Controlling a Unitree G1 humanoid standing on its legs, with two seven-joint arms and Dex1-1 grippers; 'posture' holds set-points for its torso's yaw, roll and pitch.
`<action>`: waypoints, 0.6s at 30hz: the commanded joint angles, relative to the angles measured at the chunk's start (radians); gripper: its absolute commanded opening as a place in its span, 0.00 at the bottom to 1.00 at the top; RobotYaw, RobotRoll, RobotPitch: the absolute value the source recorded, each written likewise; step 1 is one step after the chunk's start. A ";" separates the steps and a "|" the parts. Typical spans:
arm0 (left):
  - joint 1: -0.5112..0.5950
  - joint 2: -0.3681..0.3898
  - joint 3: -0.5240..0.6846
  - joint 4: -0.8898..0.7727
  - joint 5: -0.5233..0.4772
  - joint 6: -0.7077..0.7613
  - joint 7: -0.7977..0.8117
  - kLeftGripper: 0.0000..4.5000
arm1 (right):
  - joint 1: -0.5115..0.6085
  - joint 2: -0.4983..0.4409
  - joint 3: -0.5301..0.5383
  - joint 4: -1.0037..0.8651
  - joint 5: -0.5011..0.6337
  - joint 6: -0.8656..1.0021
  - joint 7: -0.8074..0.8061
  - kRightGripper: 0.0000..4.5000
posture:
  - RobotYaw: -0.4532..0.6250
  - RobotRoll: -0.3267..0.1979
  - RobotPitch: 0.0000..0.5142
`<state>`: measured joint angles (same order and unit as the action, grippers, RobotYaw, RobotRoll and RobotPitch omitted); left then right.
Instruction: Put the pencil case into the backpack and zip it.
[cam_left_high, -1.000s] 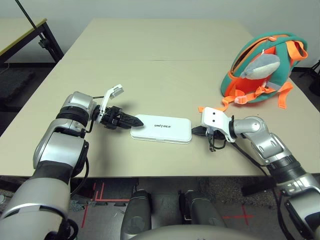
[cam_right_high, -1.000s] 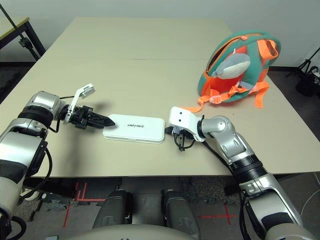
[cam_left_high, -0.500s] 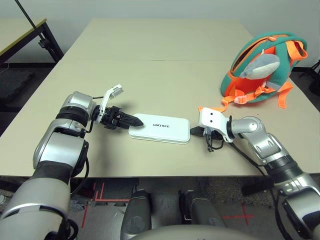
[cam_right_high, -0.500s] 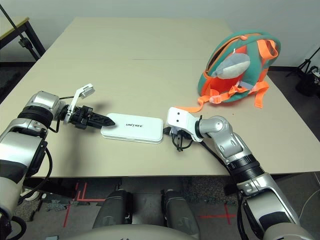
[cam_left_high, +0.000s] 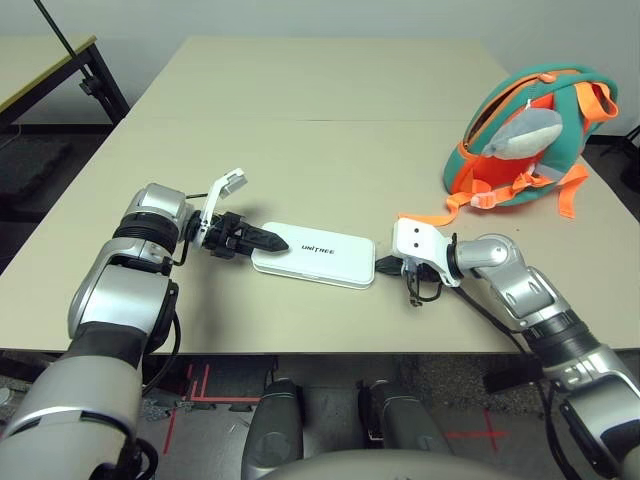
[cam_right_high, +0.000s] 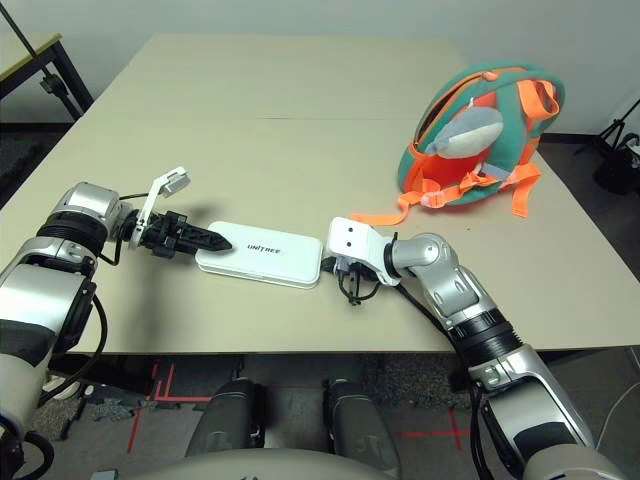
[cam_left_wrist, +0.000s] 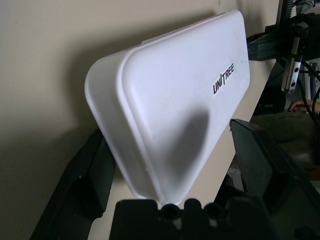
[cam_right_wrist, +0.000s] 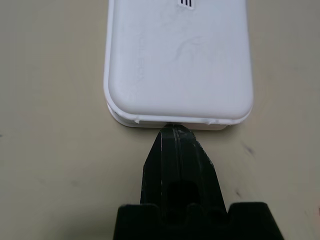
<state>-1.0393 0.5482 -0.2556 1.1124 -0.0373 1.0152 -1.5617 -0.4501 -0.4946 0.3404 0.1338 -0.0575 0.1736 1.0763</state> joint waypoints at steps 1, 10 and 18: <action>0.020 -0.031 0.007 0.003 -0.011 0.000 0.018 0.90 | -0.006 0.015 0.023 -0.023 0.010 -0.007 0.008 0.00 | 0.48 0.62 0.18; 0.015 -0.037 0.053 0.002 -0.036 0.016 0.039 0.40 | 0.018 -0.012 0.000 -0.028 0.018 -0.004 0.001 0.00 | 0.48 0.62 0.17; 0.014 -0.044 0.095 -0.006 -0.065 0.037 0.058 0.34 | 0.046 -0.038 -0.025 -0.038 0.034 0.006 -0.017 0.00 | 0.48 0.62 0.18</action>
<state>-1.0493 0.5326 -0.1278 1.1109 -0.1281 1.0491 -1.5718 -0.4167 -0.5247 0.3321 0.1124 -0.0323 0.1738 1.0686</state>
